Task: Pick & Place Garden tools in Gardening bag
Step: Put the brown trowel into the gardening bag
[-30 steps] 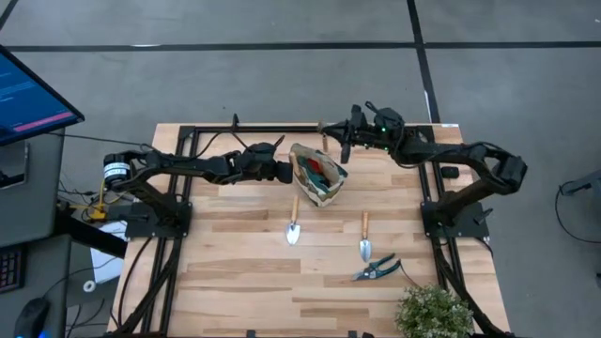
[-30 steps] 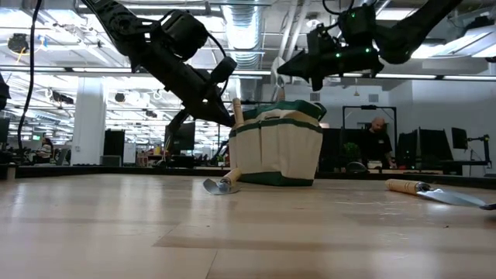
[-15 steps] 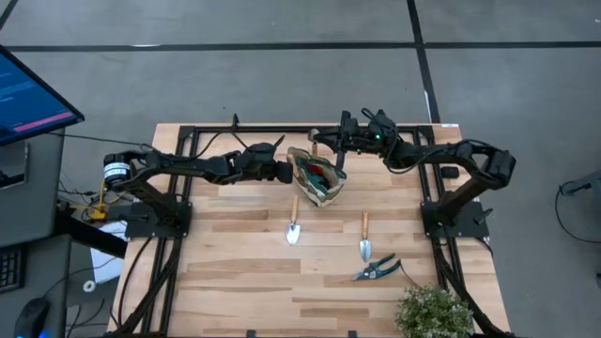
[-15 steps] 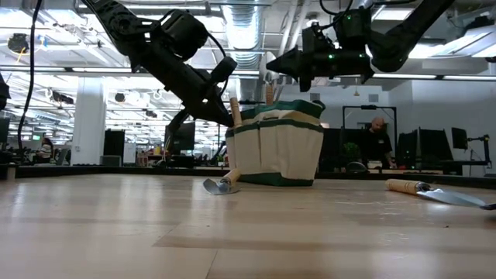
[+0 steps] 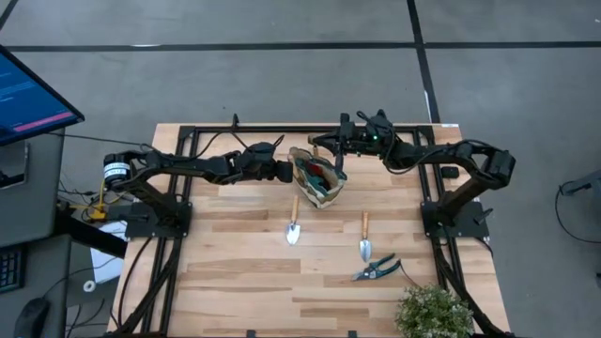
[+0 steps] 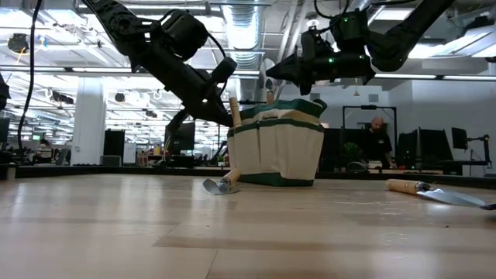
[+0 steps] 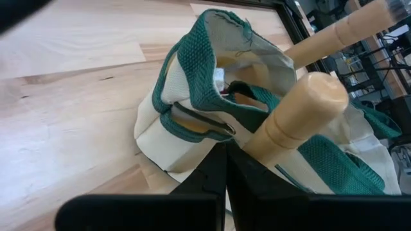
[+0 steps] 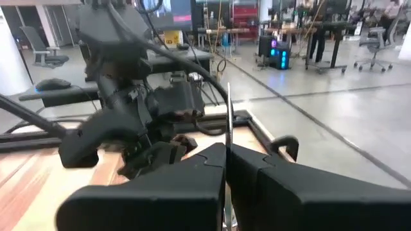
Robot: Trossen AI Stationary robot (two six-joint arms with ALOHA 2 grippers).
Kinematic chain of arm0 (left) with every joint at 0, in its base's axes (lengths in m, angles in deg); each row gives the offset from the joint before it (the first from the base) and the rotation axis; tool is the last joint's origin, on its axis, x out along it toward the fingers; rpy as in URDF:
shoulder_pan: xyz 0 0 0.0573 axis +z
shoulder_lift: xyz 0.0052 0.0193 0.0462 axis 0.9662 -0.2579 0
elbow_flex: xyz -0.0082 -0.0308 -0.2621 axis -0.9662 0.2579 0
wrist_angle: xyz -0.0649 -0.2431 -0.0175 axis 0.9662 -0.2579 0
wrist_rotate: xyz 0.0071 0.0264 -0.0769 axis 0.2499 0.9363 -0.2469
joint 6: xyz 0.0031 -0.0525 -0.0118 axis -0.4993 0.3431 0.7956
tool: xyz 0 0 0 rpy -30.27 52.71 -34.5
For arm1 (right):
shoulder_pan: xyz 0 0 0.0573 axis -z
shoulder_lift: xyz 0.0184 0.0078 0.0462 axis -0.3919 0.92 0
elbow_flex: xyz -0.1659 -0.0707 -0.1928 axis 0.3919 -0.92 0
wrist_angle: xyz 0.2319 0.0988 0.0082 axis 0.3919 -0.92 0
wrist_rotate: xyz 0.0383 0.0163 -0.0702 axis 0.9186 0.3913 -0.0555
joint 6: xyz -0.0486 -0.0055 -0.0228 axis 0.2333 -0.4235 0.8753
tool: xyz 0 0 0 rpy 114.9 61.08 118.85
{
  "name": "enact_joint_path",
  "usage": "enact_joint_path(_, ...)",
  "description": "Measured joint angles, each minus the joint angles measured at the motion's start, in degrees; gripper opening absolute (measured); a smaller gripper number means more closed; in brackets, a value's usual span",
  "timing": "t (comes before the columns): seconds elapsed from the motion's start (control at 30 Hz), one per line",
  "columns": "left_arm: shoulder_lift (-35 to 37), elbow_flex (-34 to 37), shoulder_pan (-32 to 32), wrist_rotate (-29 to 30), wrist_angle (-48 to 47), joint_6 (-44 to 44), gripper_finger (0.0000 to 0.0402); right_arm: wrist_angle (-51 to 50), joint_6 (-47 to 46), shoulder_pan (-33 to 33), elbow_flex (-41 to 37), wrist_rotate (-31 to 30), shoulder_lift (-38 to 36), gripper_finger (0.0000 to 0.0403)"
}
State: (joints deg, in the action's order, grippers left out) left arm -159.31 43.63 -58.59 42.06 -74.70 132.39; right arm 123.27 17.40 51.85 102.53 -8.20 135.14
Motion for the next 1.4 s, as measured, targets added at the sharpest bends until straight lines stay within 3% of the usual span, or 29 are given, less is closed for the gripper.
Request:
enact_joint_path(0.17, 0.0, 0.0, 0.0, 0.0, 0.0, -0.1, 0.0004, 7.8, 0.0, 0.0, 0.0, -1.3, -0.5, 0.0)
enact_joint_path(0.4, 0.0, 0.0, 0.0, 0.0, 0.0, -0.1, 0.0004, 8.1, 0.0, 1.9, 0.0, -2.8, 2.4, 0.0)
enact_joint_path(0.63, 0.0, 0.0, 0.0, 0.0, 0.0, -0.1, 0.0004, 17.2, -6.5, 1.3, 0.0, 0.7, 5.8, 0.0)
enact_joint_path(1.03, 0.0, 0.0, 0.0, 0.0, 0.0, -0.3, 0.0004, 16.7, -7.2, 1.0, 0.0, 0.5, 7.4, 0.0)
enact_joint_path(1.4, 0.0, 0.0, 0.0, 0.0, 0.0, -1.6, 0.0005, 22.9, -10.3, 0.6, 0.0, 1.2, 9.4, 0.0)
